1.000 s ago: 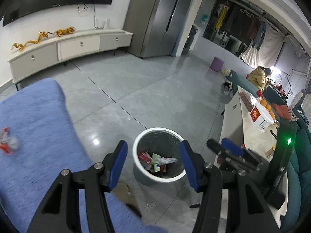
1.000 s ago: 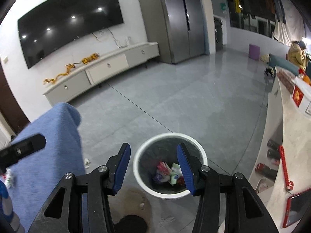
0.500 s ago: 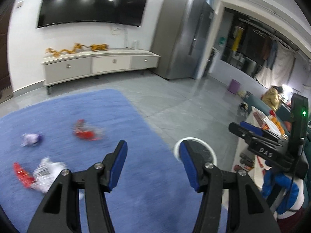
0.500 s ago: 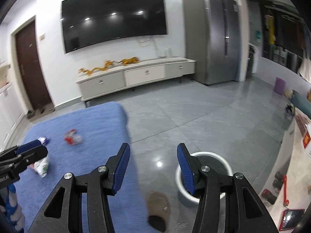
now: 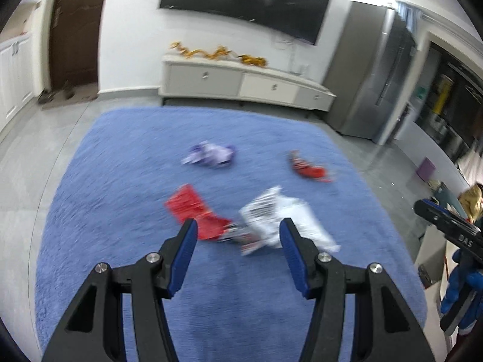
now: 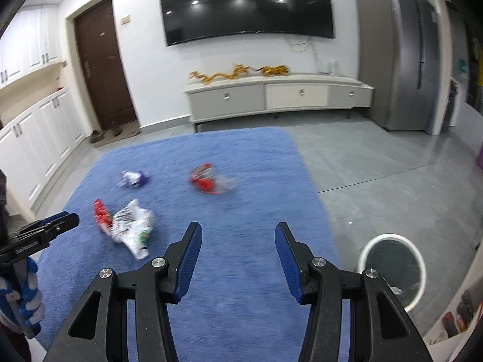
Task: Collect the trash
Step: 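Move both open tools back over the rug, then grasp the red chip wrapper with left tool while right tool grasps white printed bag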
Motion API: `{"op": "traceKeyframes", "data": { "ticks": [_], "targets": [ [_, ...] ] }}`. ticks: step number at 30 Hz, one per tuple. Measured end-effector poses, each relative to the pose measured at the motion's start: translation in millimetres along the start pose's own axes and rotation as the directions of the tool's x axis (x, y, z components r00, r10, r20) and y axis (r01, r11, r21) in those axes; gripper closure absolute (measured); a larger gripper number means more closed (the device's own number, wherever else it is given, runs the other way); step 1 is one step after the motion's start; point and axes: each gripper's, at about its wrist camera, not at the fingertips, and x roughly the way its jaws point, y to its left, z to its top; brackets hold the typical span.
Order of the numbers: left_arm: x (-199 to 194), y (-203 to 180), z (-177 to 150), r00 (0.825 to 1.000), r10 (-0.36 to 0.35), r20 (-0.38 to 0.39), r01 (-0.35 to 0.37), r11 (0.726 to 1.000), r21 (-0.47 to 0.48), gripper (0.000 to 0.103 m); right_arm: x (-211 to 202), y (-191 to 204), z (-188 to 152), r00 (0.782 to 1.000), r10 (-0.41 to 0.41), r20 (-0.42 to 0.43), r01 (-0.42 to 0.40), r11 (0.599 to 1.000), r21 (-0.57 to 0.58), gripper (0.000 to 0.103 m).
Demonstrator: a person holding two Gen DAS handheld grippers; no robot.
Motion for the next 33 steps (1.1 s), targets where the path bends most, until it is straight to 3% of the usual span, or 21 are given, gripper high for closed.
{"op": "traceKeyframes", "data": {
  "ticks": [9,22,26,27,29,30,31,33],
  "targets": [
    [30,37,2,0.999,-0.010,-0.051,0.003,0.991,-0.133,0.049,43,45,6,0.987,0.141,-0.075,-0.145,0.988,-0.048,0.055],
    [80,50,20,0.994,-0.047,-0.098,0.025,0.975,-0.219,0.050,108,83,9,0.931,0.309,-0.194,-0.320,0.947,-0.023,0.055],
    [85,45,16,0.994,-0.041,-0.103,0.019,0.979,-0.201,0.060,124,87,6,0.912,0.340,-0.229,-0.348,0.938,0.008,0.055],
    [85,43,15,0.993,-0.045,-0.105,0.024,0.980,-0.199,0.068,127,88,5,0.907,0.349,-0.235,-0.355,0.935,0.017,0.055],
    [86,40,13,0.993,-0.049,-0.108,0.026,0.979,-0.201,0.070,130,90,1,0.895,0.368,-0.251,-0.373,0.927,0.031,0.055],
    [86,38,12,0.993,-0.047,-0.107,0.025,0.980,-0.196,0.073,131,91,0,0.889,0.379,-0.258,-0.383,0.923,0.039,0.056],
    [86,37,11,0.993,-0.048,-0.106,0.027,0.980,-0.196,0.073,132,91,-3,0.881,0.394,-0.264,-0.395,0.917,0.049,0.068],
    [83,34,9,0.994,-0.045,-0.097,0.024,0.980,-0.199,0.076,129,91,-6,0.868,0.425,-0.259,-0.421,0.904,0.070,0.077]
  ]
}}
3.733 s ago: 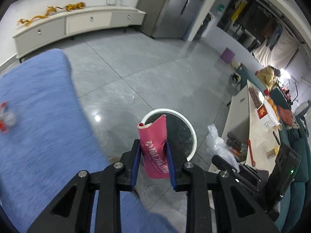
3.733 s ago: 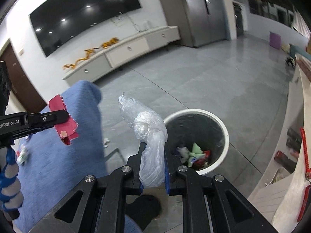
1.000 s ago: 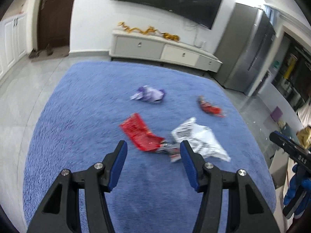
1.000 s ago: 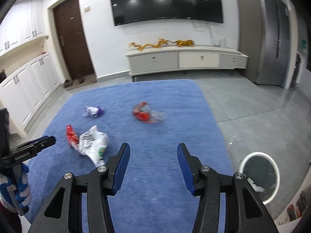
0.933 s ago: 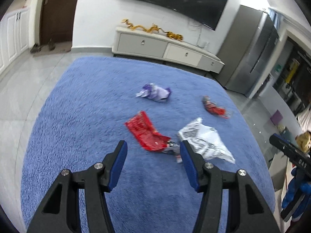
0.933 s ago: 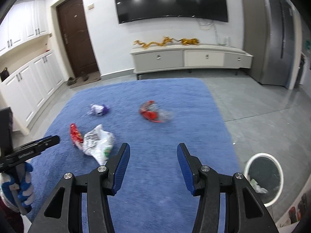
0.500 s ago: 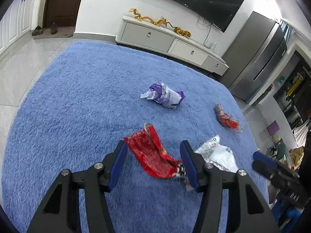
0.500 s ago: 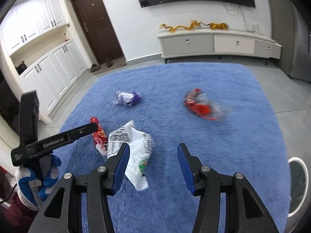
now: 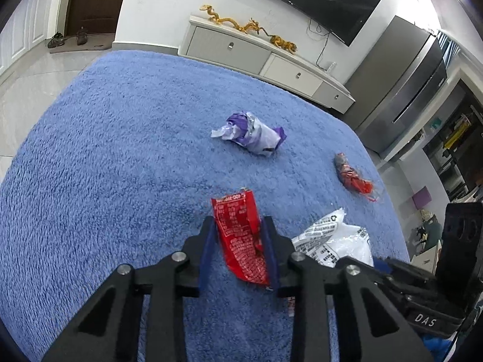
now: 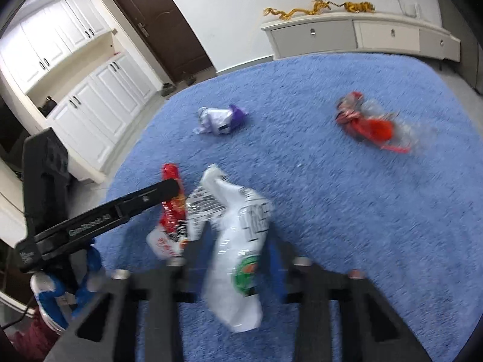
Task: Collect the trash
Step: 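Grasp the red chip wrapper with left tool while right tool grasps white printed bag, then carry red wrapper and white bag over the bin and open both tools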
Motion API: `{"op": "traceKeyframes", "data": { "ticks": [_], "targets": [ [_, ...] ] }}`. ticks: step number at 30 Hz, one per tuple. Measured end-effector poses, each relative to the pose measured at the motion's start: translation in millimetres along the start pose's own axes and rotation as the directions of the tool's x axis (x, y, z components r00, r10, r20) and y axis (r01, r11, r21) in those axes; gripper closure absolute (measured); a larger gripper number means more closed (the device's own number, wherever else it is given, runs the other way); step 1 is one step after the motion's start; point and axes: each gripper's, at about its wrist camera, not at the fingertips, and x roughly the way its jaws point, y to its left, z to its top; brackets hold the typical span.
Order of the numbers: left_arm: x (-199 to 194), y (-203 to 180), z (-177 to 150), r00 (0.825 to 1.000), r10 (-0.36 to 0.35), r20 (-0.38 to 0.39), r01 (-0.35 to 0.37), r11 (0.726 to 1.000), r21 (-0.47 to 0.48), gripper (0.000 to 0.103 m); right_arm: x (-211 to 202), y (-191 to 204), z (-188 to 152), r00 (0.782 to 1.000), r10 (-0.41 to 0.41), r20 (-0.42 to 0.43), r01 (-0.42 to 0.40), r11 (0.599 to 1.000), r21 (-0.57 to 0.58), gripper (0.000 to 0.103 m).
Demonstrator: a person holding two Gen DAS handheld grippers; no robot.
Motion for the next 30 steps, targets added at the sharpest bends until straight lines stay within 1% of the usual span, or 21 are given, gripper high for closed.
{"op": "traceKeyframes", "data": {
  "ticks": [5,10,13,15,21,24,30],
  "targets": [
    [-8,-5,-9,1.000,-0.007,0.023,0.007,1.000,-0.006,0.080,-17,6,-9,0.999,-0.021,0.032,0.021,1.000,-0.006,0.082],
    [-25,-11,-16,0.998,-0.030,0.052,0.031,1.000,-0.006,0.082,-47,3,-22,0.994,-0.077,0.074,0.077,0.997,0.001,0.082],
    [-39,-21,-20,0.996,-0.051,0.068,0.050,0.999,0.015,0.082,-71,0,-33,0.986,-0.134,0.099,0.134,0.991,0.007,0.082],
    [-48,-26,-23,0.995,-0.062,0.075,0.060,0.998,0.030,0.082,-83,-2,-38,0.982,-0.150,0.114,0.148,0.989,0.020,0.082],
    [-75,-46,-36,0.989,-0.103,0.103,0.096,0.993,0.070,0.083,-122,-7,-62,0.962,-0.224,0.157,0.219,0.974,0.049,0.083],
    [-86,-56,-43,0.986,-0.126,0.107,0.118,0.990,0.084,0.083,-143,-11,-73,0.947,-0.266,0.178,0.259,0.964,0.062,0.083],
    [-105,-91,-59,0.980,-0.173,0.103,0.157,0.977,0.143,0.083,-182,-18,-98,0.922,-0.309,0.233,0.294,0.951,0.094,0.083]
  ]
}}
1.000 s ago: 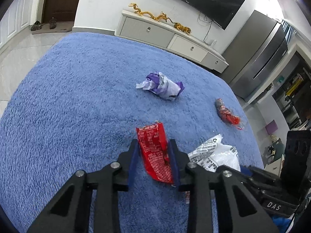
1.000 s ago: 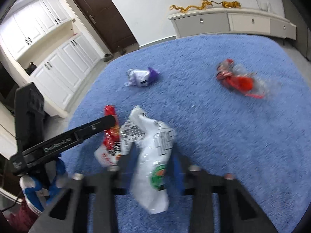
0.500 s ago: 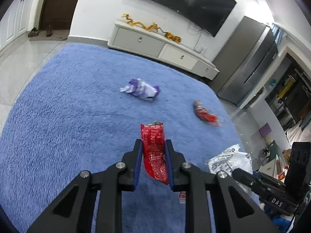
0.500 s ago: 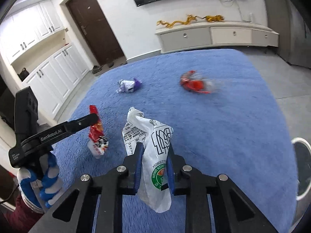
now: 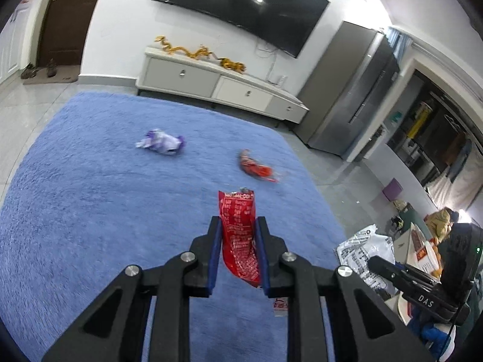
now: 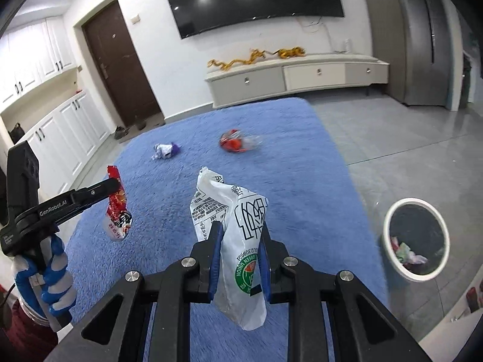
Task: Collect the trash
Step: 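Carry red wrapper and white bag over the bin and open both tools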
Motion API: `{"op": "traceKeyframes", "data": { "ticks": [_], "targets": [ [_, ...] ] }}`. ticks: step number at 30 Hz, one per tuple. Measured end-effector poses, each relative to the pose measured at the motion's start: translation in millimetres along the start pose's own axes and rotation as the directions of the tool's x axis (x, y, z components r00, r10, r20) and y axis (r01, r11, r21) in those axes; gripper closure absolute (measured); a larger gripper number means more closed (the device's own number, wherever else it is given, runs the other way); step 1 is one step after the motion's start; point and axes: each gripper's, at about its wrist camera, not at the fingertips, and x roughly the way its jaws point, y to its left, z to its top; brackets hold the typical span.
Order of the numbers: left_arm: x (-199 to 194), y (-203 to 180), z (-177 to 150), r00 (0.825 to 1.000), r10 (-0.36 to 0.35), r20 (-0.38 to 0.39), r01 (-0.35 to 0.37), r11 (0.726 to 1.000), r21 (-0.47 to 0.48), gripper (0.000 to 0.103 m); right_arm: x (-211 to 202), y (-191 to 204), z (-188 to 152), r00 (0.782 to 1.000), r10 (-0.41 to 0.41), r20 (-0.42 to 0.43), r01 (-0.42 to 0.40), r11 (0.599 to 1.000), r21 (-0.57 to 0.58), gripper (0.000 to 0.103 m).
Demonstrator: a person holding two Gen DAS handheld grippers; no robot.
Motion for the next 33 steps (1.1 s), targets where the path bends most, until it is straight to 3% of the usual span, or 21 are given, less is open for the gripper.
{"op": "traceKeyframes", "data": {
  "ticks": [8,15,24,28,33],
  "targets": [
    [-8,-66,-3,0.997,-0.072,-0.013,0.073,0.993,0.092,0.083,-41,-40,-9,0.996,-0.053,0.078,0.049,0.997,0.057,0.083],
    [26,-118,2,0.991,-0.100,-0.086,0.112,0.981,0.161,0.083,-57,-106,-18,0.982,-0.153,0.106,0.133,0.974,0.182,0.083],
    [130,-205,13,0.965,-0.126,-0.231,0.187,0.947,0.262,0.083,-54,-218,-27,0.937,-0.344,0.054,0.305,0.885,0.352,0.083],
    [188,-253,13,0.945,-0.136,-0.297,0.229,0.924,0.306,0.083,-38,-267,-28,0.916,-0.401,0.001,0.364,0.834,0.415,0.083],
    [268,-307,9,0.914,-0.135,-0.382,0.269,0.907,0.323,0.083,-15,-308,-23,0.902,-0.429,-0.052,0.406,0.800,0.442,0.082]
  ]
}}
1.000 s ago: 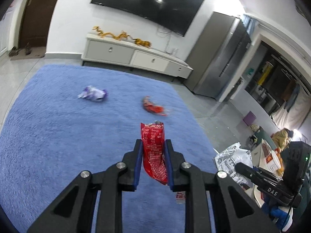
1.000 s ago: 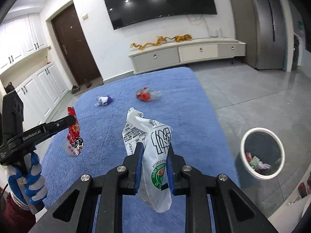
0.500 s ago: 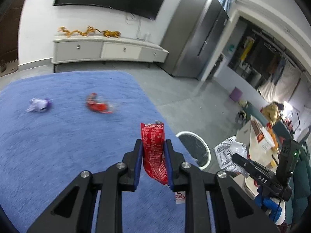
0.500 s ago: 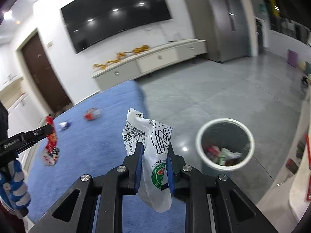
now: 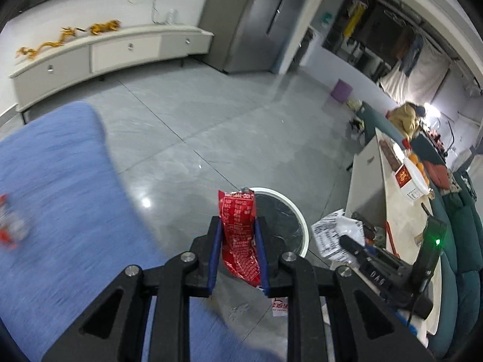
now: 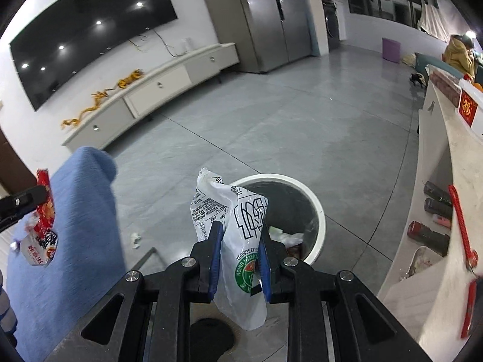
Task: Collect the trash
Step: 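Carry red wrapper and white bag over the bin and open both tools, then move both open tools back over the rug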
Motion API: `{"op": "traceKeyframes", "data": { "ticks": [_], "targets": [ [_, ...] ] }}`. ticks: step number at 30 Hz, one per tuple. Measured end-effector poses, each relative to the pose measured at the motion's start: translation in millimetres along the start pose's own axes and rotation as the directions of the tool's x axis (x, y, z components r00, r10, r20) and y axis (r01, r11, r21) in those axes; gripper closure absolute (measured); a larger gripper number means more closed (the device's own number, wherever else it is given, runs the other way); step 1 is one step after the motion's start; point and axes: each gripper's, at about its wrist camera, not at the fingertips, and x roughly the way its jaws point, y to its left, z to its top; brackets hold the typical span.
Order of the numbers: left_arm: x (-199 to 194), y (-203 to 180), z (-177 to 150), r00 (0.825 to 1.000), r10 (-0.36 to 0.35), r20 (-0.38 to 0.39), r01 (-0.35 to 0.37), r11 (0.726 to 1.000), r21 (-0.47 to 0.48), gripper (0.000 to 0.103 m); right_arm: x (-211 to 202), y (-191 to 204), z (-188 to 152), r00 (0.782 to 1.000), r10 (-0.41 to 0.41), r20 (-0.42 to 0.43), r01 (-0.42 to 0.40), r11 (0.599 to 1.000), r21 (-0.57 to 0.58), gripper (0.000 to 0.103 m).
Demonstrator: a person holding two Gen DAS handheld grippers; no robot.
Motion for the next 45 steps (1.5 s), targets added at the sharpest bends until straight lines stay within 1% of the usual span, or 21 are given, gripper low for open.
{"op": "traceKeyframes", "data": {
  "ticks": [3,7,12,14,15,16,17,19,22,24,26,29,32,35,37,38,43,45],
  "targets": [
    [44,-13,17,0.999,-0.009,-0.047,0.009,1.000,0.010,0.083,24,-9,10,0.999,-0.022,-0.023,0.023,1.000,0.007,0.082],
    [99,-34,34,0.995,0.000,-0.105,0.004,0.999,0.039,0.082,54,-22,19,0.997,-0.051,-0.058,0.052,0.999,0.017,0.080],
    [155,-51,42,0.988,0.024,-0.156,-0.014,0.998,0.062,0.081,83,-31,20,0.993,-0.069,-0.094,0.071,0.997,0.014,0.080],
    [169,-56,39,0.986,0.033,-0.163,-0.022,0.998,0.066,0.080,92,-35,20,0.991,-0.073,-0.108,0.075,0.997,0.016,0.080],
    [174,-57,40,0.985,0.034,-0.168,-0.023,0.997,0.067,0.079,95,-36,20,0.991,-0.075,-0.113,0.078,0.997,0.018,0.078],
    [181,-59,41,0.984,0.038,-0.173,-0.027,0.997,0.070,0.079,99,-38,20,0.990,-0.079,-0.117,0.082,0.996,0.019,0.072],
    [189,-61,42,0.983,0.046,-0.177,-0.034,0.997,0.070,0.079,102,-41,20,0.990,-0.082,-0.117,0.085,0.996,0.021,0.068],
    [199,-63,42,0.981,0.038,-0.190,-0.027,0.998,0.064,0.077,106,-44,22,0.989,-0.094,-0.115,0.098,0.995,0.024,0.057],
    [211,-67,41,0.980,0.031,-0.199,-0.019,0.998,0.064,0.072,106,-49,25,0.987,-0.113,-0.110,0.117,0.993,0.028,0.056],
    [213,-68,41,0.980,0.017,-0.198,-0.006,0.998,0.056,0.061,100,-53,25,0.988,-0.121,-0.098,0.124,0.992,0.031,0.056],
    [209,-68,40,0.982,0.008,-0.190,0.000,0.999,0.044,0.054,90,-55,25,0.988,-0.132,-0.083,0.135,0.990,0.030,0.056],
    [199,-71,40,0.984,0.002,-0.176,0.004,0.999,0.036,0.054,73,-55,26,0.988,-0.146,-0.053,0.148,0.989,0.031,0.056],
    [174,-68,36,0.992,0.003,-0.127,0.001,1.000,0.031,0.054,53,-52,29,0.989,-0.145,-0.021,0.146,0.989,0.028,0.056],
    [143,-67,32,0.997,0.000,-0.072,0.001,1.000,0.020,0.054,30,-44,31,0.990,-0.143,0.017,0.142,0.990,0.014,0.056],
    [120,-65,28,1.000,0.011,-0.020,-0.011,1.000,0.018,0.054,15,-37,31,0.990,-0.136,0.041,0.136,0.991,0.005,0.056],
    [105,-65,27,1.000,0.019,0.008,-0.019,1.000,0.017,0.054,7,-32,31,0.989,-0.135,0.055,0.135,0.991,-0.003,0.056],
    [37,-56,17,0.995,0.044,0.087,-0.046,0.999,0.017,0.054,-35,-8,37,0.985,-0.117,0.128,0.123,0.992,-0.040,0.055],
    [16,-49,15,0.993,0.049,0.105,-0.050,0.999,0.003,0.054,-55,5,38,0.982,-0.096,0.160,0.107,0.993,-0.058,0.054]
  ]
}}
